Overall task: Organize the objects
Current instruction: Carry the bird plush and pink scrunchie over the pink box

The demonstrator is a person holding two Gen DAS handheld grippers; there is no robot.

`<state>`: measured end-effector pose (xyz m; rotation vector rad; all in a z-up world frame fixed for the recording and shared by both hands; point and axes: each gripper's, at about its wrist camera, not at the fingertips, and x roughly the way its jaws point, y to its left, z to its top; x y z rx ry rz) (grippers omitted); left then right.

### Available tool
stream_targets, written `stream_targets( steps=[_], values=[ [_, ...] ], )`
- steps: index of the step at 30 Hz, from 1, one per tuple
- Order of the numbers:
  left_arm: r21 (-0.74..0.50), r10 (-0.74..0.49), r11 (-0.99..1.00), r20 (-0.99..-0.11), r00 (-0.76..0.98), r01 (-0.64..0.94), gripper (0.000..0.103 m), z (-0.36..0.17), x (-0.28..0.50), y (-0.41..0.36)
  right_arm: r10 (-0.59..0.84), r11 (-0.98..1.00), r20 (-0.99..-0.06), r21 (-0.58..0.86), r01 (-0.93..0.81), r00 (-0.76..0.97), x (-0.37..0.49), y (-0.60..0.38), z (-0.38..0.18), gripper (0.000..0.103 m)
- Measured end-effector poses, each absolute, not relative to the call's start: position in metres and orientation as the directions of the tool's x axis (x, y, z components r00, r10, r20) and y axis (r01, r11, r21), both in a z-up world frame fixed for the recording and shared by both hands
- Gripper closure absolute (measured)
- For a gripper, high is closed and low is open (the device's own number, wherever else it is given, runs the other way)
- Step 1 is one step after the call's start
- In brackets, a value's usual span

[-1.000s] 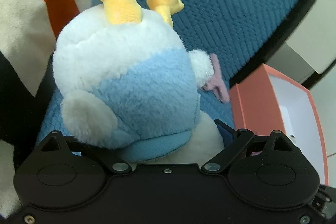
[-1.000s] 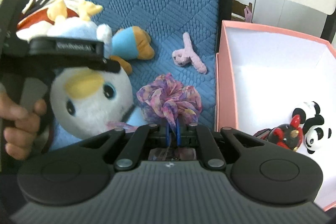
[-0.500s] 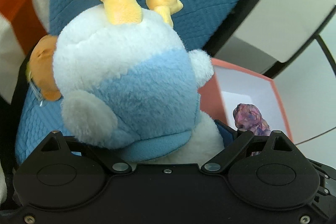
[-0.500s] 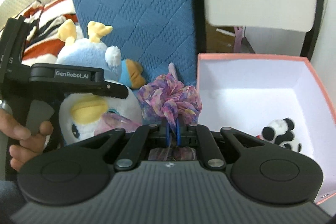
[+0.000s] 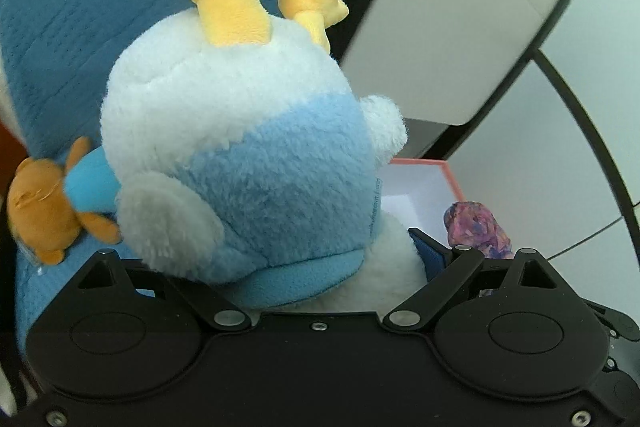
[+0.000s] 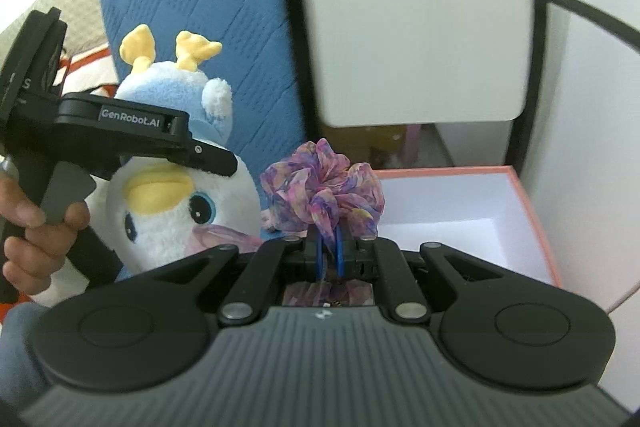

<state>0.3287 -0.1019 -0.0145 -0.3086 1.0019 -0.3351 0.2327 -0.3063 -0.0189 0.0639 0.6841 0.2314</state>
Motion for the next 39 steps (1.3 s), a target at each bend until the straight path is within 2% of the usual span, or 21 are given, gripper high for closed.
stream_targets(
  steps=[11, 28, 36, 37, 39],
  values=[
    [-0.418, -0.458, 0.888, -0.773, 0.438, 0.190, 0.011, -0.013, 0.354, -0.183, 0.144, 0.988, -0.608, 0.134, -0.078, 0.781, 0.221, -0.380, -0.031, 0.093],
    [-0.442, -0.461, 0.888, -0.857, 0.230, 0.129, 0.010, -0.098, 0.396, -0.292, 0.051, 0.993, -0.675, 0.116, 0.038, 0.736, 0.218, -0.449, -0.126, 0.092],
    [-0.418, -0.444, 0.895, -0.870, 0.215, 0.157, 0.010, -0.105, 0.399, -0.305, 0.036, 0.988, -0.691, 0.133, 0.077, 0.722, 0.220, -0.457, -0.141, 0.089],
    [-0.418, -0.446, 0.894, -0.868, 0.219, 0.162, 0.009, -0.103, 0.398, -0.304, 0.034, 0.989, -0.688, 0.130, 0.076, 0.725, 0.219, -0.456, -0.140, 0.088],
    [-0.421, -0.453, 0.890, -0.860, 0.237, 0.173, 0.007, -0.099, 0.396, -0.301, 0.030, 0.990, -0.684, 0.121, 0.073, 0.729, 0.217, -0.453, -0.136, 0.071]
  ],
)
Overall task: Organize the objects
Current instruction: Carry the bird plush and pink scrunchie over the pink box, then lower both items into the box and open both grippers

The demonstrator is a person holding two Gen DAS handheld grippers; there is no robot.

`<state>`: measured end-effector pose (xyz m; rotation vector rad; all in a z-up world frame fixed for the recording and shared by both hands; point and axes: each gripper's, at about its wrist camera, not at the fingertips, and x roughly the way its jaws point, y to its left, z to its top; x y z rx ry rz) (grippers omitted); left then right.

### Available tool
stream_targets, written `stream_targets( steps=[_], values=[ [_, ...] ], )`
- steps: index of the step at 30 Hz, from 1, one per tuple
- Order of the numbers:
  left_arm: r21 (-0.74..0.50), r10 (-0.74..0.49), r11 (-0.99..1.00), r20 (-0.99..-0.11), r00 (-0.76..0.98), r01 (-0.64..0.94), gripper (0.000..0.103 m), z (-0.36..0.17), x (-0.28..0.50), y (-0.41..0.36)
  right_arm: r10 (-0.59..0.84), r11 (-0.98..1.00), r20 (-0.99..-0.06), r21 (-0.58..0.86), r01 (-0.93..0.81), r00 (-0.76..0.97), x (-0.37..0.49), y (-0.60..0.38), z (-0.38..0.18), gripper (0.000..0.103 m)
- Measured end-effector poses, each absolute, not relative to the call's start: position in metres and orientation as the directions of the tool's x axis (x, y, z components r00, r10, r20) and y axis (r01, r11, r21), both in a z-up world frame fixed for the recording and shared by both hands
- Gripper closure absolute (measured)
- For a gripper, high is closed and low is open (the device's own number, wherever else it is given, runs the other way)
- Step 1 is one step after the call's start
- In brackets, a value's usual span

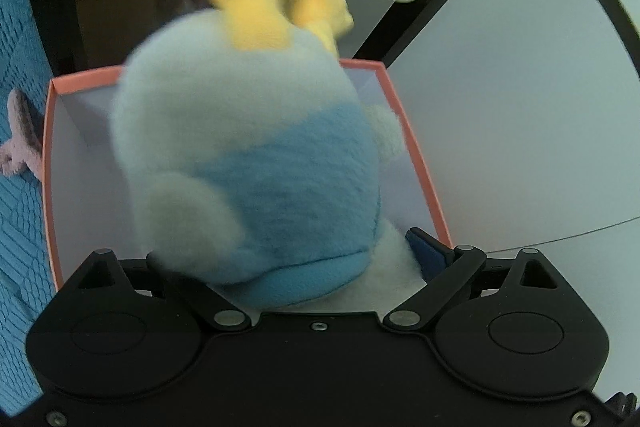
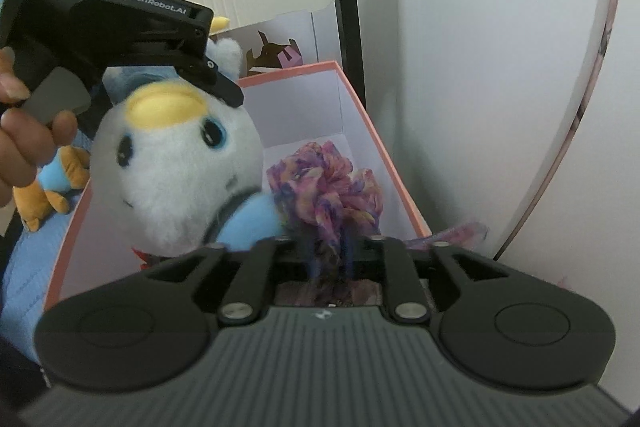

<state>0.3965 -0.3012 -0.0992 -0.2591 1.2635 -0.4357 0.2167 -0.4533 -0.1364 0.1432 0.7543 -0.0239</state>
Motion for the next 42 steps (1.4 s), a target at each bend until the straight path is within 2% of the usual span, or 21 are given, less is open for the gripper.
stream_targets(
  steps=[1, 3, 4, 9, 11, 27, 42],
  values=[
    [-0.430, -0.465, 0.884, -0.851, 0.245, 0.186, 0.003, -0.096, 0.395, -0.299, 0.030, 0.990, -0.682, 0.123, 0.074, 0.731, 0.216, -0.453, -0.134, 0.065],
    [-0.447, -0.489, 0.871, -0.831, 0.265, 0.206, 0.001, -0.089, 0.389, -0.294, 0.043, 0.988, -0.666, 0.139, 0.067, 0.745, 0.212, -0.452, -0.130, 0.042],
    [-0.445, -0.493, 0.869, -0.821, 0.288, 0.217, 0.001, -0.083, 0.384, -0.290, 0.048, 0.988, -0.657, 0.144, 0.062, 0.752, 0.209, -0.451, -0.127, 0.039],
    [-0.407, -0.480, 0.876, -0.792, 0.377, 0.260, 0.001, -0.060, 0.375, -0.321, 0.068, 0.987, -0.623, 0.155, 0.038, 0.779, 0.201, -0.441, -0.106, 0.039],
    [-0.402, -0.484, 0.874, -0.770, 0.415, 0.273, 0.001, -0.049, 0.360, -0.311, 0.083, 0.986, -0.609, 0.164, 0.023, 0.789, 0.198, -0.438, -0.097, 0.039],
    [-0.316, -0.427, 0.904, -0.629, 0.650, 0.289, 0.001, 0.020, 0.273, -0.176, 0.209, 0.969, -0.522, 0.225, -0.103, 0.827, 0.166, -0.370, -0.046, 0.039],
    [-0.265, -0.331, 0.941, -0.612, 0.718, 0.209, 0.001, 0.000, 0.210, -0.083, 0.300, 0.950, -0.530, 0.243, -0.197, 0.793, 0.153, -0.292, -0.060, 0.039]
  ],
)
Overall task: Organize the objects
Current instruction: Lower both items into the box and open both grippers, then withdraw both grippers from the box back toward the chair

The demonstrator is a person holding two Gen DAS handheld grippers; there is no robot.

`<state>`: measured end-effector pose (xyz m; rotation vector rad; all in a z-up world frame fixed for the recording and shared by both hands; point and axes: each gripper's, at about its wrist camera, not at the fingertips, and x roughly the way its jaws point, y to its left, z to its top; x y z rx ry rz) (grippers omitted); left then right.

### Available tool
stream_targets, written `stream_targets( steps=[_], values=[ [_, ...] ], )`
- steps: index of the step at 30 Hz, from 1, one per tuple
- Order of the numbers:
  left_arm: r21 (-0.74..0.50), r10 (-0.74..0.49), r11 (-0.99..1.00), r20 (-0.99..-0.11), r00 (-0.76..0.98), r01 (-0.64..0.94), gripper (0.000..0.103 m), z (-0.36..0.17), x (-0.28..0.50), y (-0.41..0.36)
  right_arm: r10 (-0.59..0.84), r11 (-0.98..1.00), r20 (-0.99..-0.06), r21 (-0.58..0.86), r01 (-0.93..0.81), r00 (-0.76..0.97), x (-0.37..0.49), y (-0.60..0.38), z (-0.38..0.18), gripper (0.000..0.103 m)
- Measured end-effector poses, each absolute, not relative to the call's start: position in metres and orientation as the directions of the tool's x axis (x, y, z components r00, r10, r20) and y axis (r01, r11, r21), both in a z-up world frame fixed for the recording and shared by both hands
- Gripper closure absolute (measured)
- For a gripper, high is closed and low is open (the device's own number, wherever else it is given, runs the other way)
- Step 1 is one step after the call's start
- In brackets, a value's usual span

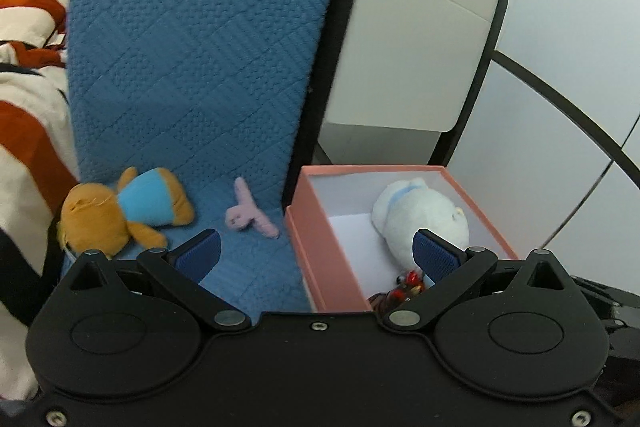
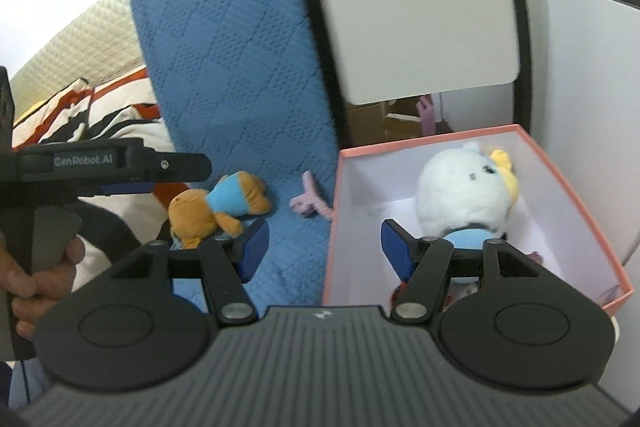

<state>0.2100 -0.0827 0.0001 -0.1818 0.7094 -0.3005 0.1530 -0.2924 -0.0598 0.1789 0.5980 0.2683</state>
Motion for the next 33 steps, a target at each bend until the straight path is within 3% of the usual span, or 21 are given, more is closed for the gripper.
stream_targets(
  steps=[14, 33],
  values=[
    [-0.284, -0.270, 0.950, -0.538, 0.799, 0.130, 0.001, -0.006, 0.163, -0.016, 0.353, 0.934, -0.540, 0.252, -0.253, 0.764, 0.152, -0.236, -0.077, 0.039],
    [-0.278, -0.193, 0.960, -0.561, 0.805, 0.037, 0.001, -0.027, 0.165, 0.003, 0.336, 0.942, -0.555, 0.190, -0.278, 0.761, 0.161, -0.228, -0.097, 0.039]
  ],
)
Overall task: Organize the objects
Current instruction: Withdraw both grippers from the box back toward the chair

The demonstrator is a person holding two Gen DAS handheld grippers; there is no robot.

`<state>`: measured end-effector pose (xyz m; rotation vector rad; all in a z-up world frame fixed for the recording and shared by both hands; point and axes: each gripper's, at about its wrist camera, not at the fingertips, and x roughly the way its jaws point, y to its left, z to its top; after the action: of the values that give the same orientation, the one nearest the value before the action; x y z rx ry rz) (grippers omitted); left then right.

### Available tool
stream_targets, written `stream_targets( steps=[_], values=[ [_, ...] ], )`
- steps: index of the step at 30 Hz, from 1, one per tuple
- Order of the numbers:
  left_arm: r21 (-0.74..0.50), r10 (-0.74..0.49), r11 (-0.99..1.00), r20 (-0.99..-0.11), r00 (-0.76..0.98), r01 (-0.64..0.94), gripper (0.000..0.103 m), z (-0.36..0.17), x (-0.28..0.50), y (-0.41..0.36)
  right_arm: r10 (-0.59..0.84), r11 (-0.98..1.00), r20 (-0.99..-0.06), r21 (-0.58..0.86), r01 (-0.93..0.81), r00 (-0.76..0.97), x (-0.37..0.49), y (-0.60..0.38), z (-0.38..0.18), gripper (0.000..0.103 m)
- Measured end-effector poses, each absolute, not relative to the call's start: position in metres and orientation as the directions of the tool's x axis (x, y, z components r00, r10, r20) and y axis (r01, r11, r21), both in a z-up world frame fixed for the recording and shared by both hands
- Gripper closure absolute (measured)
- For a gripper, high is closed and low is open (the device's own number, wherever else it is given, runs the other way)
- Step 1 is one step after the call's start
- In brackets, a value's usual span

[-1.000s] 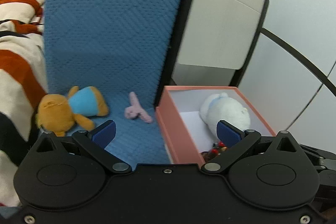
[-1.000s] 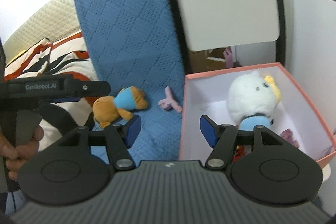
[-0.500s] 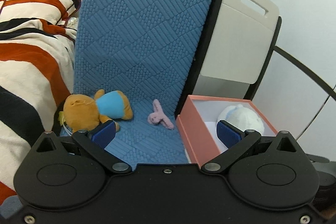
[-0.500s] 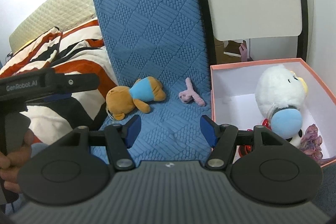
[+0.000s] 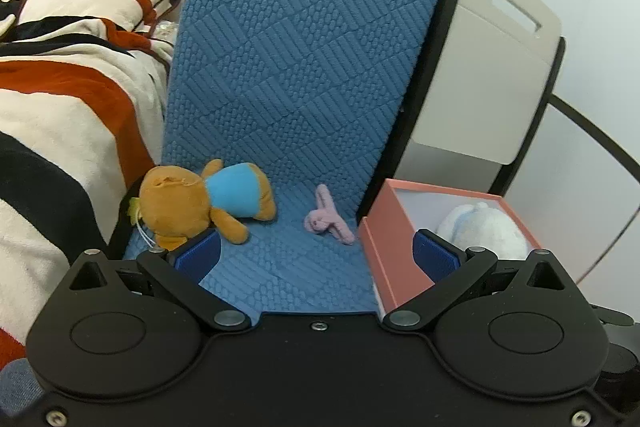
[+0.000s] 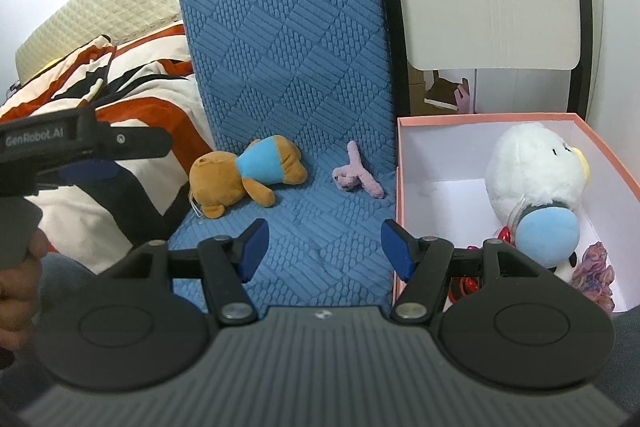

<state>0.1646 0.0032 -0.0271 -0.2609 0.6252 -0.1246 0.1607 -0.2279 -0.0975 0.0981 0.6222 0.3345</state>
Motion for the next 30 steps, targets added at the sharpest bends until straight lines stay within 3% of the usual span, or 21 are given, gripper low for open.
stream_targets(
  steps=[16, 17, 20, 30],
  values=[
    [-0.248, -0.131, 0.968, -0.601, 0.788, -0.028, 0.001, -0.045, 0.190, -0.008, 0.364, 0.931, -0.557, 0.220, -0.291, 0.746, 0.179, -0.243, -0.129, 0.036],
    [-0.250, -0.128, 0.968, -0.609, 0.783, -0.036, 0.001, -0.046, 0.195, -0.007, 0.365, 0.931, -0.560, 0.220, -0.292, 0.744, 0.182, -0.242, -0.130, 0.034],
    [-0.241, -0.115, 0.969, -0.617, 0.779, -0.048, 0.001, -0.049, 0.209, -0.005, 0.378, 0.926, -0.556, 0.220, -0.308, 0.740, 0.189, -0.240, -0.132, 0.012],
    [-0.202, -0.084, 0.977, -0.665, 0.742, -0.070, 0.001, -0.066, 0.263, 0.007, 0.422, 0.905, -0.560, 0.213, -0.368, 0.713, 0.210, -0.220, -0.136, 0.012]
  ],
)
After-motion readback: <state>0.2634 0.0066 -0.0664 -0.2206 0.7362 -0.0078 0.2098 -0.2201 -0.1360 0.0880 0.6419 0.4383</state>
